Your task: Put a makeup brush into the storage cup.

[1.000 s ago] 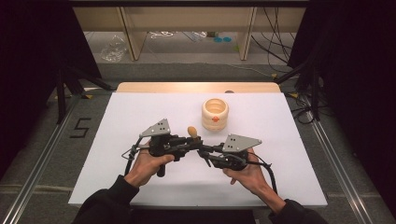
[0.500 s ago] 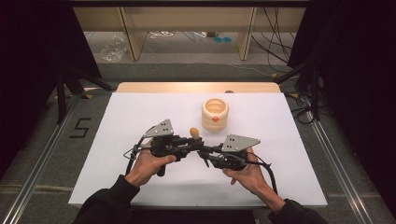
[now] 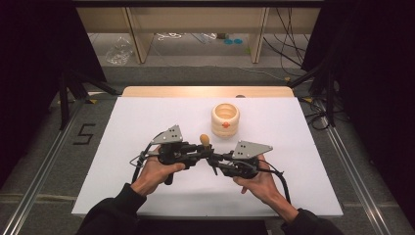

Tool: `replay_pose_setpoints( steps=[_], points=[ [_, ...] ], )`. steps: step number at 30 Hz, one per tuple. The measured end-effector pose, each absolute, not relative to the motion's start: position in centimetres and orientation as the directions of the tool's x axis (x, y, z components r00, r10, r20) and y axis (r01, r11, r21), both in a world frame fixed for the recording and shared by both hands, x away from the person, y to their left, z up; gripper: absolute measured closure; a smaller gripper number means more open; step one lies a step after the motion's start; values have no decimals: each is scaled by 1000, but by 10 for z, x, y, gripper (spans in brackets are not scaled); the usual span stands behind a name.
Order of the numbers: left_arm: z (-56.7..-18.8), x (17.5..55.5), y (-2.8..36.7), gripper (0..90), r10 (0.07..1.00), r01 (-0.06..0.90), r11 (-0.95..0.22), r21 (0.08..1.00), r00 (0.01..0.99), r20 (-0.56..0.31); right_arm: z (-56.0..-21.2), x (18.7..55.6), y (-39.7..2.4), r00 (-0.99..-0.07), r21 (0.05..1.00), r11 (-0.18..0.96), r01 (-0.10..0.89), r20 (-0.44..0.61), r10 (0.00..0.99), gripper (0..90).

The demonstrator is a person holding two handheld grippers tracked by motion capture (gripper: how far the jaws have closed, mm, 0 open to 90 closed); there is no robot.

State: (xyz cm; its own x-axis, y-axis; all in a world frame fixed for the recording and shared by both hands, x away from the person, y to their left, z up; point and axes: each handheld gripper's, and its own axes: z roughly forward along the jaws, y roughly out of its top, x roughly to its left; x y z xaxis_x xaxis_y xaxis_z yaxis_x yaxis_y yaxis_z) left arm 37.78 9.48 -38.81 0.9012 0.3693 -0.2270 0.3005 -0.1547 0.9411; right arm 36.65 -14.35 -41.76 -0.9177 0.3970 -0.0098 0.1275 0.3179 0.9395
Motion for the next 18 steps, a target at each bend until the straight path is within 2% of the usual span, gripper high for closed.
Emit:
replay_pose_setpoints(
  steps=[3,5,8,18],
  points=[
    [-388,376,92,607,362,312,-159,937,901,-239,-418,367,-143,-917,940,315,132,-4,398,784],
    [-387,374,92,570,367,317,-156,936,898,-243,-418,367,-144,-916,941,312,132,-5,401,784],
    [-384,373,92,453,383,322,-147,935,890,-246,-417,368,-146,-914,941,312,131,-7,405,784],
    [-383,373,113,375,436,333,-121,935,864,-251,-413,371,-157,-903,944,297,141,-1,430,784]
  ],
)
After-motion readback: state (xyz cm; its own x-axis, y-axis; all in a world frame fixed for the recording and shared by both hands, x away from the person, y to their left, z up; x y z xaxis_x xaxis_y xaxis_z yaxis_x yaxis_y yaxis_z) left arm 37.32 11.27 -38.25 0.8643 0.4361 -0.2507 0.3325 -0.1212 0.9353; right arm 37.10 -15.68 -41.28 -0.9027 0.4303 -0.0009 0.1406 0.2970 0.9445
